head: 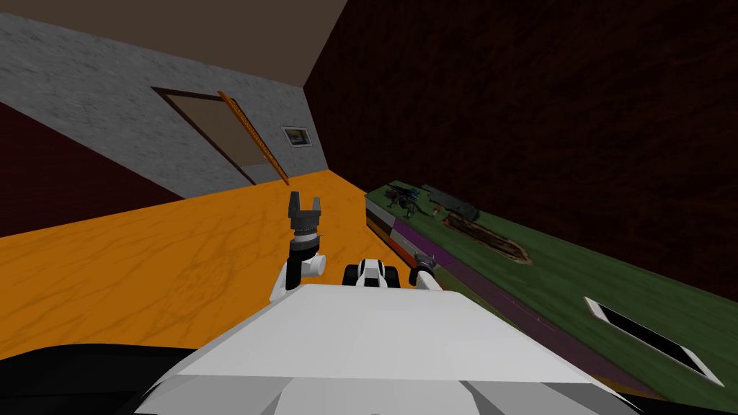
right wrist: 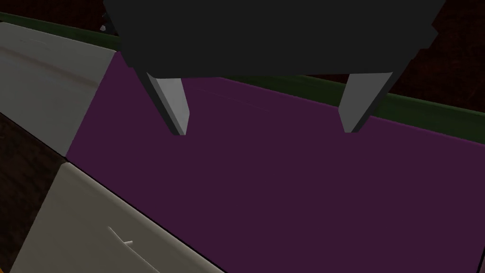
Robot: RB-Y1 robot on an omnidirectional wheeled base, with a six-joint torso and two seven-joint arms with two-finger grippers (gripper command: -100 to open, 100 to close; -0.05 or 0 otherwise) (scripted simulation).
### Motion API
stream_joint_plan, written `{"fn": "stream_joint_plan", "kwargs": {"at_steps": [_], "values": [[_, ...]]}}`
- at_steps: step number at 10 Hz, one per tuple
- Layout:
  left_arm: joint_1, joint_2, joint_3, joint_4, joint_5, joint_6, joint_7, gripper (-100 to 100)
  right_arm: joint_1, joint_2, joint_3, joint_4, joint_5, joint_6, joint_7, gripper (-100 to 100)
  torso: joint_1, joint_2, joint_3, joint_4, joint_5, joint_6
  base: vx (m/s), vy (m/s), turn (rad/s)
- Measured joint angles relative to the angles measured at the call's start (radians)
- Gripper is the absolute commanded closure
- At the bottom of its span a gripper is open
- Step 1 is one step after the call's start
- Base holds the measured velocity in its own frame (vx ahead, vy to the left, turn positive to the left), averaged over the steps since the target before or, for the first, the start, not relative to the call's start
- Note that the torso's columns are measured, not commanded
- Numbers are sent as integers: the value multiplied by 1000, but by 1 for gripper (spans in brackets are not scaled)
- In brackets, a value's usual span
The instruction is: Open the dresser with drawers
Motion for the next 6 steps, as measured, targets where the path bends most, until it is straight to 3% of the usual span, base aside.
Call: {"fn": "stream_joint_plan", "kwargs": {"at_steps": [1,4,6], "values": [[0,0,0,0,0,0,0,0,2,-1,2,8,22,13,-7,-100,-1,1,1,0,0,0,75,33,34],[0,0,0,0,0,0,0,0,-5,-3,11,111,130,85,-50,-100,3,-2,-1,-1,0,0,85,50,21],[0,0,0,0,0,0,0,0,0,3,4,128,171,133,-20,-100,0,-3,-1,-1,0,0,110,33,17]]}}
